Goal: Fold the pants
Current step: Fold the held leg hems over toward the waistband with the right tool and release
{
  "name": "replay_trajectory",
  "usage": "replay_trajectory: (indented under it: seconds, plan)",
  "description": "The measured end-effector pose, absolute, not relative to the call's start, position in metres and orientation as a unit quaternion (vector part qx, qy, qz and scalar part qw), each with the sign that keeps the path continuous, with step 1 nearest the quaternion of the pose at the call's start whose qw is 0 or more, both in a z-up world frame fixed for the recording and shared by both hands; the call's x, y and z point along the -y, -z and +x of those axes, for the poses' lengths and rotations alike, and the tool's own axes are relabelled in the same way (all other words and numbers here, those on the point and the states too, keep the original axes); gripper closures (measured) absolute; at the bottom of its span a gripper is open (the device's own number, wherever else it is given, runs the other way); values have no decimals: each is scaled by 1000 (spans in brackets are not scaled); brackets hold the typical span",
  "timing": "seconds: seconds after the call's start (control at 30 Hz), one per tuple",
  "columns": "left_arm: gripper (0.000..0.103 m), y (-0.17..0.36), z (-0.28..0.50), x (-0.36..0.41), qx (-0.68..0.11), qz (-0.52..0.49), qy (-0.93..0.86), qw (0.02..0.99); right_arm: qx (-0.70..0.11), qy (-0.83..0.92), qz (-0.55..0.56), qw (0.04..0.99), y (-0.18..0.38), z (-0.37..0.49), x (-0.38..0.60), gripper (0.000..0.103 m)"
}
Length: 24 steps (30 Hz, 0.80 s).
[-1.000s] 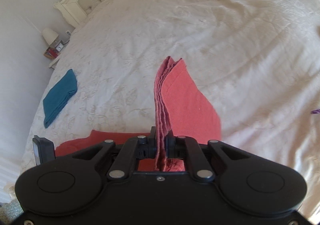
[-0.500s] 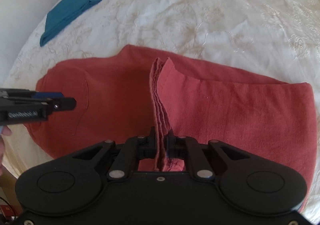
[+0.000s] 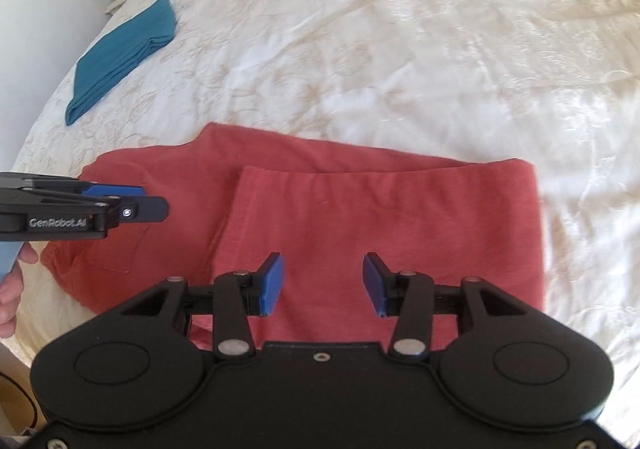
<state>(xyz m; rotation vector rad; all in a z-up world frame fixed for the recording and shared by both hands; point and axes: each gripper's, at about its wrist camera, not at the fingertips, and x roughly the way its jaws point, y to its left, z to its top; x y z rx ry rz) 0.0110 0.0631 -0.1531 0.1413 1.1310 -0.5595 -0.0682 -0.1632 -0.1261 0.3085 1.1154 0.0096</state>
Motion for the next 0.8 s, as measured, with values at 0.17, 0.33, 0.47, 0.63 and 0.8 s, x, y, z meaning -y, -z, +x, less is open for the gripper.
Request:
replay_trajectory:
  seconds: [0.17, 0.33, 0.47, 0.63, 0.8]
  plan:
    - [65, 170, 5, -35, -555, 67, 261, 787, -545, 41, 137, 826, 132, -57, 204, 49]
    - [65, 200, 1, -24, -605, 66, 222, 762, -567, 30, 141, 811, 150, -36, 220, 54]
    - [63, 223, 2, -20, -631, 64, 182, 752, -587, 41, 131, 798, 172, -22, 227, 55]
    - [50, 233, 3, -12, -638, 66, 163, 750, -607, 42, 138, 781, 192, -10, 237, 55]
    - [34, 240, -1, 0, -636, 81, 153, 752, -611, 20, 125, 782, 197, -7, 238, 53]
